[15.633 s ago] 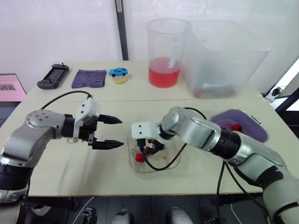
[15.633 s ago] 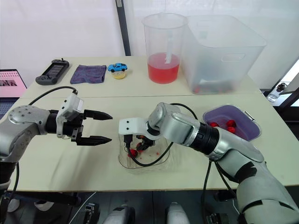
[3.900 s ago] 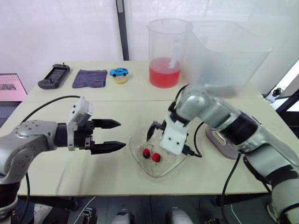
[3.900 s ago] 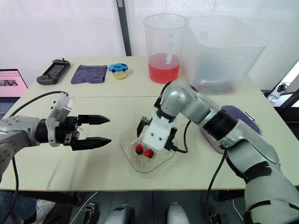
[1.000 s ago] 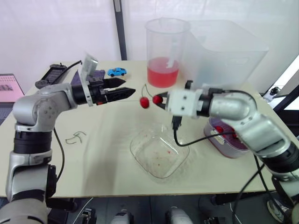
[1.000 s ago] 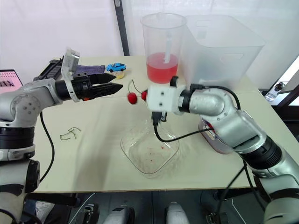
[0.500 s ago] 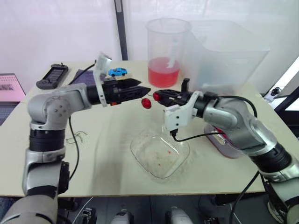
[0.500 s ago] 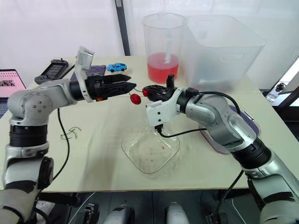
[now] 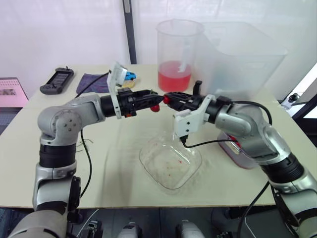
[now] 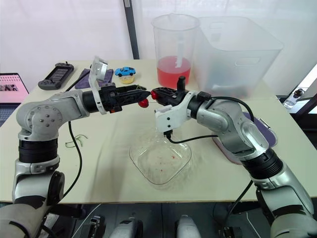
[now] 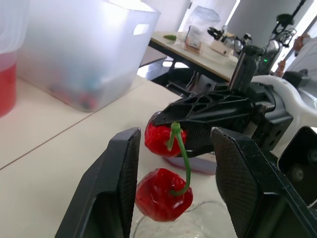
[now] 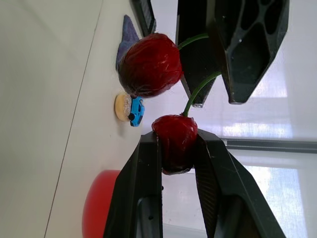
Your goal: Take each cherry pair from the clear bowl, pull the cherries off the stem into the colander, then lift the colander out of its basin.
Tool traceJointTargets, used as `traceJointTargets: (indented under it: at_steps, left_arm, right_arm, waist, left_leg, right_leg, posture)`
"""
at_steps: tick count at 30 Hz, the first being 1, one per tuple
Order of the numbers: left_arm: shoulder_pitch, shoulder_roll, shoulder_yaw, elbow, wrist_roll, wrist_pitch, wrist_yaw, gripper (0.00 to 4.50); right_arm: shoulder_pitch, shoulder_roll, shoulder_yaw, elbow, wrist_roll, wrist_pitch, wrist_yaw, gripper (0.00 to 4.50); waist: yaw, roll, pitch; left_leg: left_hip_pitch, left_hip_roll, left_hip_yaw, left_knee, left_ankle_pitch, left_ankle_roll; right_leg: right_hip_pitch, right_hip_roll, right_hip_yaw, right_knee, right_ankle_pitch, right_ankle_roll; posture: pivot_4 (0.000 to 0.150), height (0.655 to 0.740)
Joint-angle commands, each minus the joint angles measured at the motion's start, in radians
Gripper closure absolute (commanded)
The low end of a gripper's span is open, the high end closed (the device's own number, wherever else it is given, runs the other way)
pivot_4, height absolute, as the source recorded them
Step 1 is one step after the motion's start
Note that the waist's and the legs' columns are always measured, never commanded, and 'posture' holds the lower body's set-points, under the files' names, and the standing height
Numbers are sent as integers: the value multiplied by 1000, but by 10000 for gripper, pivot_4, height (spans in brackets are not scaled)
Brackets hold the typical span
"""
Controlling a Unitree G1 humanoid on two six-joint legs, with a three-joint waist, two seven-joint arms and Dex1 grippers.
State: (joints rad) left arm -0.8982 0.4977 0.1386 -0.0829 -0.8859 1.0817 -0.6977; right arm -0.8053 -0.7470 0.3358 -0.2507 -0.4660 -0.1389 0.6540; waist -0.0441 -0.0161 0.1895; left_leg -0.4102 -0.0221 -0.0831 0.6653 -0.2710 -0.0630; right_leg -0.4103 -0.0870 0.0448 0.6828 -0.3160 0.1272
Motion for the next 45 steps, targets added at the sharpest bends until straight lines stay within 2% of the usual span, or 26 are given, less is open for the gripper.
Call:
traceJointTargets:
  at_steps: [1,10,13,16,20,24,26,27,28,32,33,36,38,42,45]
  left_arm:
    - [-29,2,38,-16,-22,-6,17,21973]
    - [-36,-18,34,2,-25,-9,23,21973]
    - [-35,-18,33,1,-35,6,17,30029]
    - [-29,-12,29,-3,-33,3,16,44781]
    - [-31,-12,30,5,-34,0,18,44781]
    - [-32,-11,27,7,-36,2,10,44781]
    - [-33,-9,25,11,-34,-1,3,45000]
    - [-33,-5,21,12,-30,-4,-4,45000]
    - [-33,0,14,11,-22,-12,-13,45000]
    - [-23,58,-65,-1,72,-117,-125,45000]
    - [-21,83,-86,2,92,-147,-175,45000]
    - [-21,129,-124,15,117,-197,-289,45000]
    - [-18,151,-142,14,122,-215,-356,45000]
    - [16,208,-168,-34,88,-190,-482,45000]
    - [22,223,-183,-50,93,-192,-523,45000]
  right_arm:
    - [-11,6,-41,-12,-3,-16,8,40670]
    - [-16,26,-44,-7,-7,-28,25,40670]
    - [-18,26,-44,-5,-12,-34,27,40670]
    - [-20,26,-42,-3,-26,-44,23,40670]
    - [-19,27,-47,4,-39,-51,21,40670]
    - [-5,32,-69,2,28,-12,61,40670]
    - [1,37,-89,-9,72,14,84,30367]
    - [4,34,-98,-13,86,21,94,27602]
    - [6,30,-105,-15,90,23,98,22800]
    - [77,2,-167,-16,143,26,103,3747]
    - [90,14,-221,-11,247,102,136,403]
    - [91,38,-328,-13,504,323,228,403]
    - [100,-26,-370,-75,790,602,407,403]
    - [-40,-49,-381,-91,1007,923,436,403]
    - [-77,7,-373,-124,1137,1075,392,403]
  waist:
    - [-1,0,0]
    - [0,0,0]
    - [0,0,0]
    - [0,0,0]
    - [0,0,0]
    - [0,0,0]
    - [0,0,0]
    - [0,0,0]
    - [0,0,0]
    - [1,0,0]
    - [1,0,0]
    - [1,0,0]
    - [1,0,0]
    - [-8,3,1]
    - [-8,3,1]
  left_leg:
    - [0,0,0,0,0,0]
    - [0,0,0,0,0,0]
    - [0,0,0,0,0,0]
    - [0,0,0,0,0,0]
    - [0,0,0,0,0,0]
    - [0,0,0,0,0,0]
    - [0,0,0,0,0,0]
    - [0,0,0,0,0,0]
    - [0,0,0,0,0,0]
    - [0,0,0,0,0,0]
    - [0,0,0,0,0,0]
    - [0,0,0,0,0,0]
    - [1,0,0,0,0,0]
    - [1,1,0,0,-2,3]
    - [1,2,-1,-1,-2,4]
  right_leg:
    - [0,0,0,0,0,0]
    - [0,0,0,0,0,0]
    - [0,0,0,0,0,0]
    - [0,0,0,0,0,0]
    - [0,0,0,0,0,0]
    - [0,0,0,0,0,0]
    - [0,0,0,0,0,0]
    - [1,0,0,0,0,0]
    - [1,0,0,0,0,0]
    - [1,0,0,0,0,0]
    - [1,0,0,0,0,0]
    - [1,0,0,0,0,0]
    - [1,0,0,0,0,0]
    - [2,0,0,-1,0,0]
    - [2,2,-1,-1,0,0]
  posture:
    - [1500,7337]
    - [1500,7337]
    - [1500,7337]
    - [1500,7337]
    - [1500,7337]
    - [1500,7337]
    - [1500,7337]
    - [1500,7337]
    - [1500,7337]
    - [1500,7337]
    - [1500,7337]
    - [1500,7337]
    - [1500,7337]
    - [1500,7337]
    - [1500,7337]
